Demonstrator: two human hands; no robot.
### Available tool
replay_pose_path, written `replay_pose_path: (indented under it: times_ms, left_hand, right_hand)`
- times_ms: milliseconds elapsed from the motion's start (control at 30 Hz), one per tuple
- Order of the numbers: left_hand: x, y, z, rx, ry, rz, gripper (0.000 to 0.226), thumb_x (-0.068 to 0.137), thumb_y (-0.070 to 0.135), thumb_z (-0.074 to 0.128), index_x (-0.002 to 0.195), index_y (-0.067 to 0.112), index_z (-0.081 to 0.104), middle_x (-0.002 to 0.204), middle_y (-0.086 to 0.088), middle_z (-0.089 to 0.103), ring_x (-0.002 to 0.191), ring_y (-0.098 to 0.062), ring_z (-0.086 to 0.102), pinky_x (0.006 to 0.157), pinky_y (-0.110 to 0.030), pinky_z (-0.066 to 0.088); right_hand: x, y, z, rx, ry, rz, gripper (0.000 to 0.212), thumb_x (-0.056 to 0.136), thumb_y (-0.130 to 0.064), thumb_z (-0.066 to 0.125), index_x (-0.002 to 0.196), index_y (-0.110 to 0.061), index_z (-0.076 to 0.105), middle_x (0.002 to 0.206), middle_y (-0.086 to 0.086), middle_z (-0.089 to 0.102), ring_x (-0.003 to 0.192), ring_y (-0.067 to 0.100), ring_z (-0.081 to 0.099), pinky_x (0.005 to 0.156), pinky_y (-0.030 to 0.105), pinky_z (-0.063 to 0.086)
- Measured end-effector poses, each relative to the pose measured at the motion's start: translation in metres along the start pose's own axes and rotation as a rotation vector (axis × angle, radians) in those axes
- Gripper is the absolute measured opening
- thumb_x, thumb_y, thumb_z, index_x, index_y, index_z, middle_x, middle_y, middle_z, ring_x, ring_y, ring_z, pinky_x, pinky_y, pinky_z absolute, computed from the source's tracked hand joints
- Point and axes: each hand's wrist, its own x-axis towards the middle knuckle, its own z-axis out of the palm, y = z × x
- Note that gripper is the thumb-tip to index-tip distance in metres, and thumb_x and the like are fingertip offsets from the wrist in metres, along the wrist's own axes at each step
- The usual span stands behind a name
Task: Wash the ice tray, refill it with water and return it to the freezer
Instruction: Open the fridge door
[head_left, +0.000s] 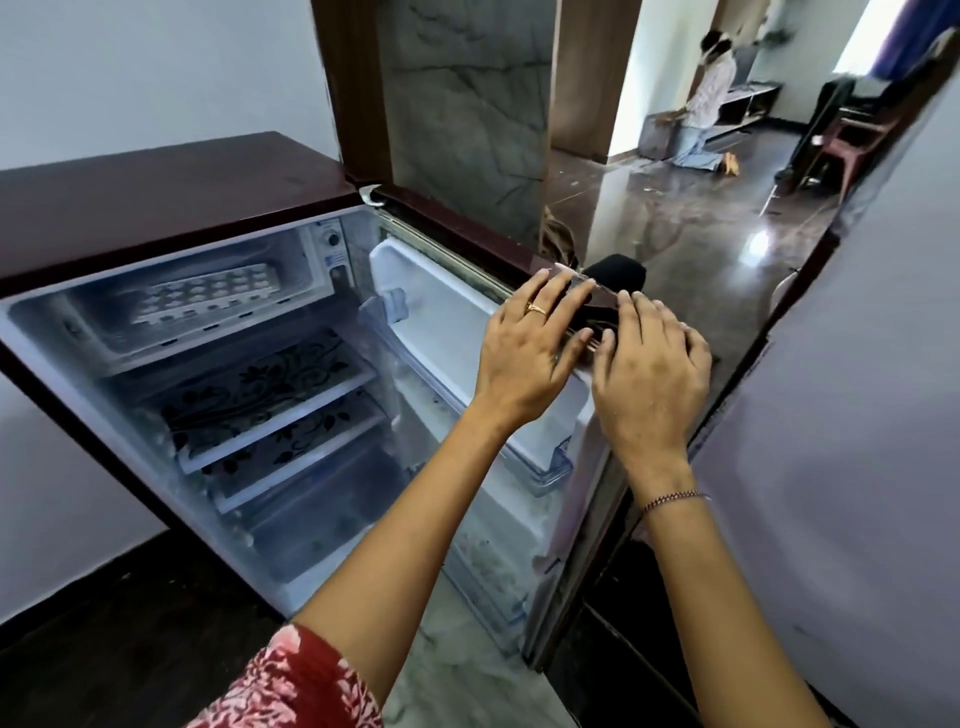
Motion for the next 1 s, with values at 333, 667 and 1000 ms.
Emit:
replay_pose_path:
  times_ms: [333, 667, 1000]
  left_hand:
    - [0.016, 0.009, 0.023, -0.005, -0.069, -0.008, 0.053, 0.097, 0.044, 0.033, 0.146, 0.024, 0.029, 0.154, 0.001, 0.029, 0.144, -0.015, 0.017, 0.109, -0.046, 0.032]
    - [-0.04, -0.021, 0.003, 0.122, -0.021, -0.23, 0.051, 0.095, 0.039, 0.038, 0.141, 0.017, 0.04, 0.149, -0.01, 0.037, 0.139, -0.029, 0.032, 0.108, -0.044, 0.038]
    - [-0.152, -0.118, -0.036, 0.305, -0.125, -0.64, 0.051, 0.096, 0.041, 0.037, 0.141, 0.017, 0.04, 0.146, -0.009, 0.043, 0.137, -0.025, 0.036, 0.11, -0.045, 0.034]
  right_hand:
    - [0.023, 0.037, 0.027, -0.015, 0.091, -0.079, 0.041, 0.098, -0.027, 0.036, 0.132, -0.01, 0.053, 0.13, 0.007, 0.059, 0.12, 0.022, 0.055, 0.099, 0.036, 0.034]
    - [-0.02, -0.006, 0.021, 0.343, 0.079, -0.117, 0.038, 0.094, -0.012, 0.043, 0.13, -0.012, 0.051, 0.15, 0.013, 0.033, 0.144, 0.026, 0.019, 0.116, 0.044, 0.017]
    - [-0.082, -0.121, 0.099, 0.483, -0.281, -0.31, 0.031, 0.09, -0.019, 0.049, 0.118, -0.015, 0.061, 0.139, 0.011, 0.05, 0.134, 0.029, 0.04, 0.111, 0.045, 0.027]
